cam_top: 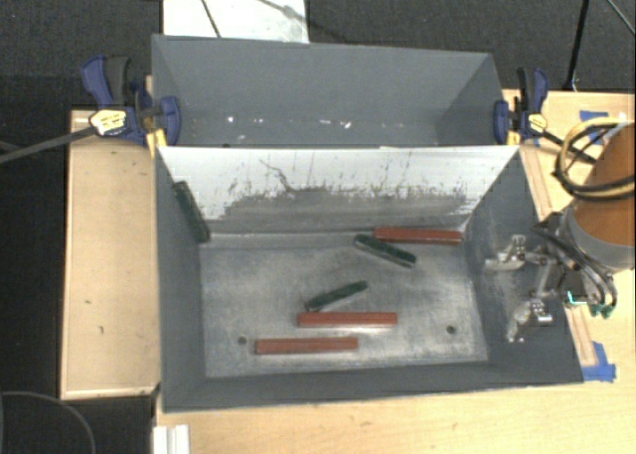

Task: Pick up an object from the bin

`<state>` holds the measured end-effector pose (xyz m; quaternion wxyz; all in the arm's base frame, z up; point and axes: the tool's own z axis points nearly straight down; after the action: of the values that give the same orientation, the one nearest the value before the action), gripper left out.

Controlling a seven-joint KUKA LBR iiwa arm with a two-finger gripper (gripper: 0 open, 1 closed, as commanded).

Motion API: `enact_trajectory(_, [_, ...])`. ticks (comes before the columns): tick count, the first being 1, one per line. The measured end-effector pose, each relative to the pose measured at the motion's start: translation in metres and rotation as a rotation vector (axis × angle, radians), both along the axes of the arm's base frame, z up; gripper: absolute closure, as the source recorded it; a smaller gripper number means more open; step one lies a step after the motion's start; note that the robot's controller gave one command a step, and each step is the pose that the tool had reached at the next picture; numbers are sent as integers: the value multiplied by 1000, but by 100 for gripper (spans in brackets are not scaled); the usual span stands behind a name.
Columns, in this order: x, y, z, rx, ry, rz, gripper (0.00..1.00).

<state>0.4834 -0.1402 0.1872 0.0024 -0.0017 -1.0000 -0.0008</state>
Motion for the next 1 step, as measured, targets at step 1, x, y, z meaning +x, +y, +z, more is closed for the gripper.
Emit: enact_trajectory(1, [2,0,4,-2,-8,6,0])
